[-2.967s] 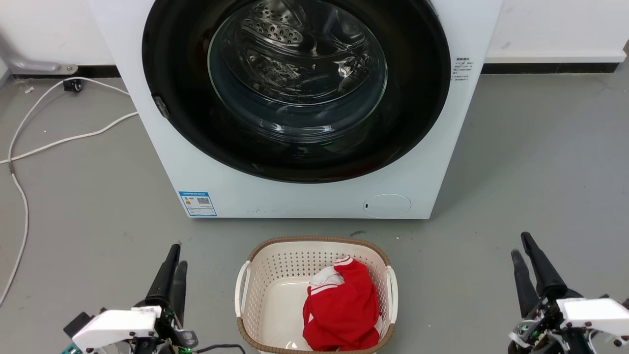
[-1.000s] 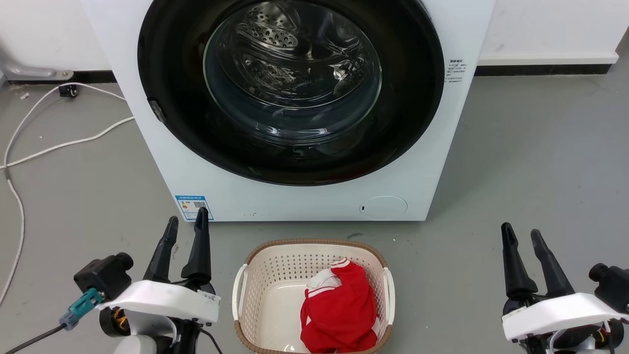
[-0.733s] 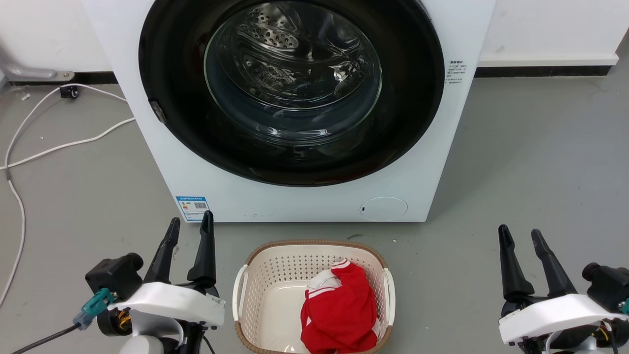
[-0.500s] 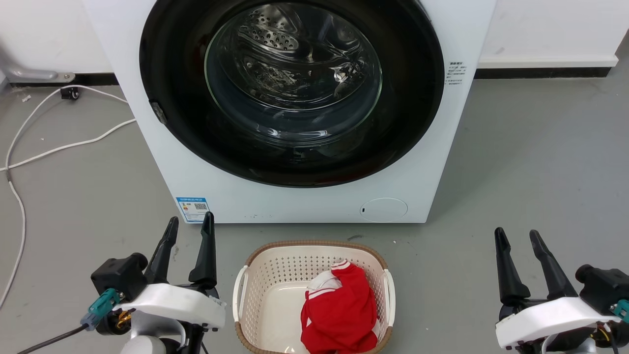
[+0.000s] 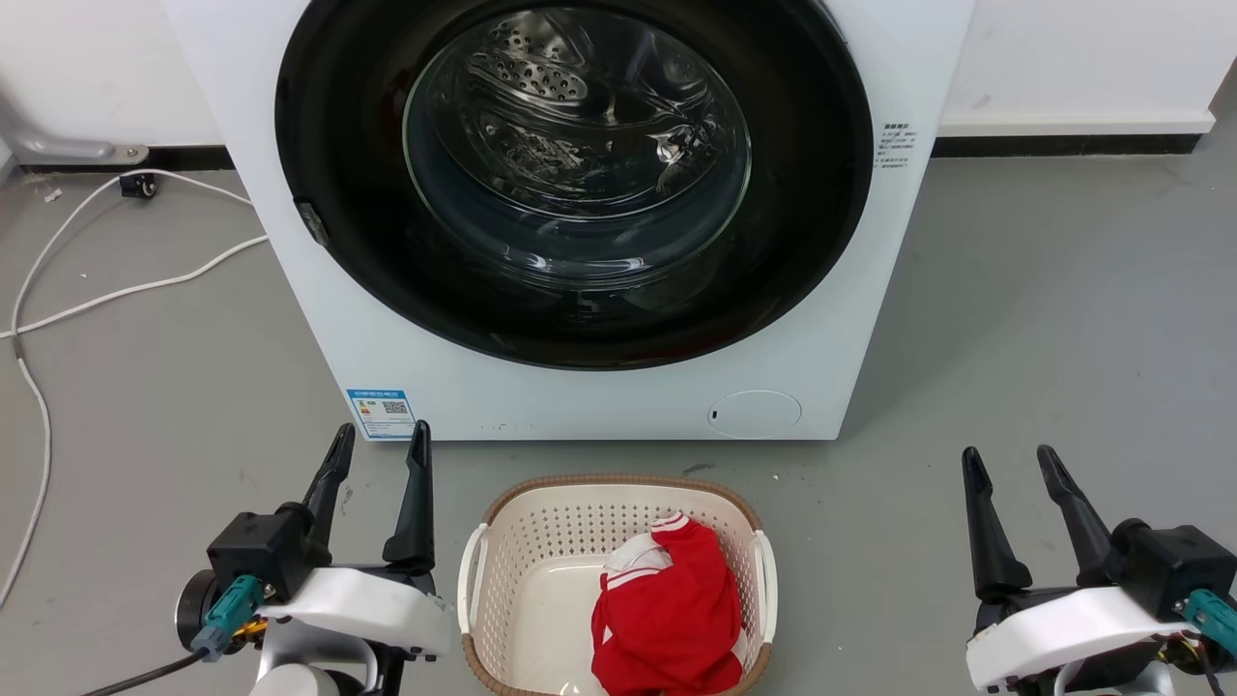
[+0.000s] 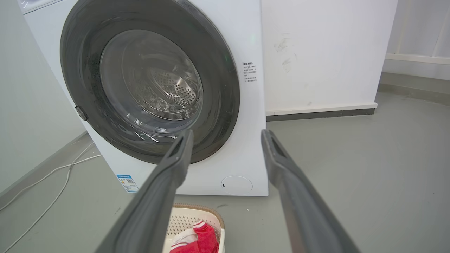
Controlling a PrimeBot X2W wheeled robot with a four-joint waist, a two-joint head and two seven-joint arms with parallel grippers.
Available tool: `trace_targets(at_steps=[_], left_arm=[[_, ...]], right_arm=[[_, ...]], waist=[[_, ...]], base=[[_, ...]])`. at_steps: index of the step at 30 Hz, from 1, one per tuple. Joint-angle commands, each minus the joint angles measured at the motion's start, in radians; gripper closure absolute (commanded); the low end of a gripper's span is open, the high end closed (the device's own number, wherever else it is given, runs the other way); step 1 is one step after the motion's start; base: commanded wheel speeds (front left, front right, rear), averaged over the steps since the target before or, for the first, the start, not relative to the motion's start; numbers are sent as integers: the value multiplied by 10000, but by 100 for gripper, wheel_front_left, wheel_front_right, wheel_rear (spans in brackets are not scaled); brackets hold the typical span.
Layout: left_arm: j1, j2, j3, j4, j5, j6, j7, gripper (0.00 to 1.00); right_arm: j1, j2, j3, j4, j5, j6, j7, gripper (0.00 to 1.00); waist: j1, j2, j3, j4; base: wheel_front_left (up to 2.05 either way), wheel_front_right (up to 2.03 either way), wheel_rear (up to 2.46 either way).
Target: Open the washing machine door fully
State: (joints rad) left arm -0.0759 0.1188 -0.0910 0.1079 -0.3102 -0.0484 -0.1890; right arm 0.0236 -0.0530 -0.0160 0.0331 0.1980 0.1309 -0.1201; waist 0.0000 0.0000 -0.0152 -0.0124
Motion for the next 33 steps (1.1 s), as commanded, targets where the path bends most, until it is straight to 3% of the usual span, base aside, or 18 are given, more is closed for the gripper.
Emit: trace_targets(at_steps=[1,33], left_arm=[[11,66,-25,-67,239,38,-119,0],[174,-168,8,-107,2389,-119,-714,0]], right_arm=[[11,23,20,-142,-262,-3,-62,0],[190,45,89,-135,-1706,-3,-375,0]], waist=[[0,0,-3,-9],[0,0,3,-28]], base=[[0,0,0],[0,0,0]])
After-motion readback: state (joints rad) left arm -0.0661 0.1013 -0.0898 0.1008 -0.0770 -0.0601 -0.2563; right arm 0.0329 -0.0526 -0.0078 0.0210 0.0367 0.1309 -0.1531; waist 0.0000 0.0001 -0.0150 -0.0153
